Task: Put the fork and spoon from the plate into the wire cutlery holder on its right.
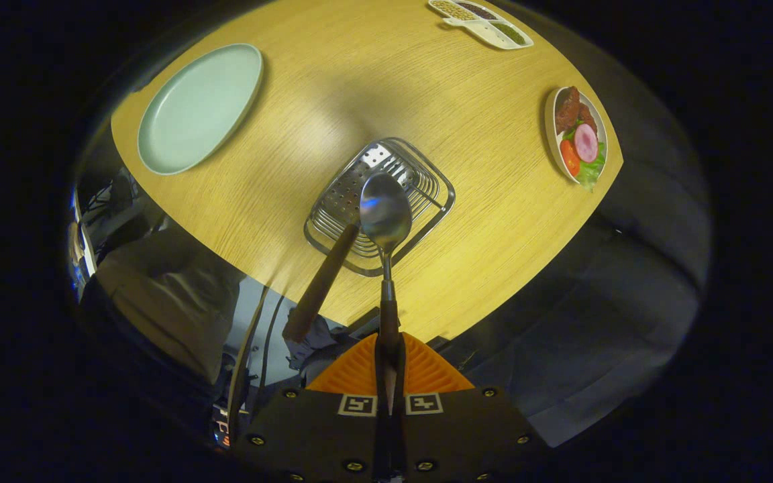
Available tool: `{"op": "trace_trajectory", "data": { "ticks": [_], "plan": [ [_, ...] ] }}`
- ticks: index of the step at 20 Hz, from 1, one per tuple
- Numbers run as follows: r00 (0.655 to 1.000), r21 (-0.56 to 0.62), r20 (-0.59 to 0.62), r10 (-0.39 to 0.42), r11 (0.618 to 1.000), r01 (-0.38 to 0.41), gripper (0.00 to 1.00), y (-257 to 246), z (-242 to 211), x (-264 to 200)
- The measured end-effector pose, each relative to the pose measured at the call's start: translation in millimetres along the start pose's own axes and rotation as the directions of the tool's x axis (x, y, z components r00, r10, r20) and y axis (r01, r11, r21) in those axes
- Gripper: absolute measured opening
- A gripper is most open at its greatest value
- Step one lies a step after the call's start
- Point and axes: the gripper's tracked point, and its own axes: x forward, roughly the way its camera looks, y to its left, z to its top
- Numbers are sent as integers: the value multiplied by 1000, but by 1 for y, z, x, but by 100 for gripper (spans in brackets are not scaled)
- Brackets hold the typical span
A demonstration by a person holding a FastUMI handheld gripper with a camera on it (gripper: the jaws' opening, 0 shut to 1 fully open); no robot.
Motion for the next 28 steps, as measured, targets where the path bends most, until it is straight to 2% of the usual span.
{"op": "trace_trajectory", "data": {
  "ticks": [4, 9, 10, 15, 17, 20, 23, 28],
  "plan": [
    [999, -25, -31, -10, 1000, 9, 1, -3, 19, 2],
    [999, -19, -40, 19, 1000, -20, 2, 3, 34, 1],
    [999, -14, -34, 25, 1000, -25, 7, 3, 36, 1],
    [997, 56, 38, 60, 996, -62, 13, 3, 40, -4],
    [992, 95, 101, 81, 991, -91, 13, 4, 39, -10],
    [968, 176, 241, 67, 978, -112, 13, 1, 38, -26],
    [915, 256, 401, 42, 954, -156, 13, 0, 32, -43],
    [858, 325, 511, 48, 913, -245, 13, 11, 20, -47]
  ]
}}
